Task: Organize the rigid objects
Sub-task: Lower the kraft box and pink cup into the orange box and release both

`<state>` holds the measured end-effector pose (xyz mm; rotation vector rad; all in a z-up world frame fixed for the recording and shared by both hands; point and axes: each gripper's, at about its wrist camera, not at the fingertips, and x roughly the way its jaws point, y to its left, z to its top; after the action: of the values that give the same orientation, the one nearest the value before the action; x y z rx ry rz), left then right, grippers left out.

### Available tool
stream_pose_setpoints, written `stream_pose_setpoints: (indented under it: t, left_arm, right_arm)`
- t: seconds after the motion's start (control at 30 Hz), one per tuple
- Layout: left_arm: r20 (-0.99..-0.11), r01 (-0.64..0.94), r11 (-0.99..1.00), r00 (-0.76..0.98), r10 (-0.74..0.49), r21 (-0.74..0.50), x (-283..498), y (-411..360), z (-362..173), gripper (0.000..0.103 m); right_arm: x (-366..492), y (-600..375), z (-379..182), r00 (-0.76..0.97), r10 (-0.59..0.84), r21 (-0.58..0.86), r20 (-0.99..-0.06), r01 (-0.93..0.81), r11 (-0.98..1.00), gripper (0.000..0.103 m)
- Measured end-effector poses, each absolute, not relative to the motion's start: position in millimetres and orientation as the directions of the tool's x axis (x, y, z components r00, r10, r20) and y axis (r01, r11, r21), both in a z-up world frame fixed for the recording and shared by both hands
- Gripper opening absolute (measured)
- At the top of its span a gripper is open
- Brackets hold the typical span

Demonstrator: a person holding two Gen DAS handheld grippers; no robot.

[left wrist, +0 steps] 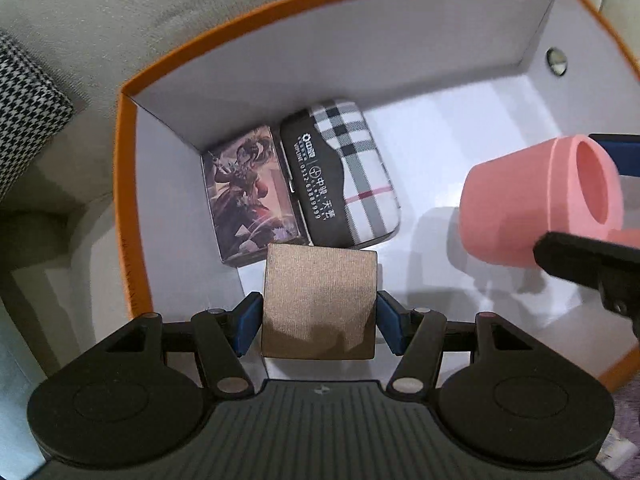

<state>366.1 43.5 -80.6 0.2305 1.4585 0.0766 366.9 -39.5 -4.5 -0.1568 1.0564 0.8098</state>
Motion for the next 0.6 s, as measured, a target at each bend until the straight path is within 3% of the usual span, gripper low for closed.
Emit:
stream_pose_setpoints:
  t: [0.27, 0.37, 0.43, 0.6]
  left_arm:
    - [-0.970, 0.148, 0.965, 0.145, 0.197, 0.218, 364.3, 43.2, -82.4, 0.074]
    - [-0.976, 0.157, 0.974, 0.168, 0.138, 0.164, 361.1, 49.8, -70.1, 0.075]
    - [-0.973, 0.148, 0.979, 0.203, 0.110, 0.142, 358.0, 52.8, -55.6, 0.084]
    - [-0.936, 0.111, 0.992, 0.352, 0.012, 0.055, 341.4, 76.4, -6.7, 0.080]
  right_arm:
    - [366.3, -35.7, -15.3, 0.211, 0.514, 0.264, -0.832, -0.664, 0.700, 0.059]
    - [366.7, -36.0, -16.2, 0.202, 0.514, 0.276, -0.834, -0.655, 0.704, 0.059]
    - [367.0, -34.8, -16.5, 0.202, 0.509, 0.272, -0.837, -0.654, 0.706, 0.059]
    - [366.3, -24.9, -16.5, 0.194, 0.507, 0.266, -0.840, -0.667, 0.696, 0.059]
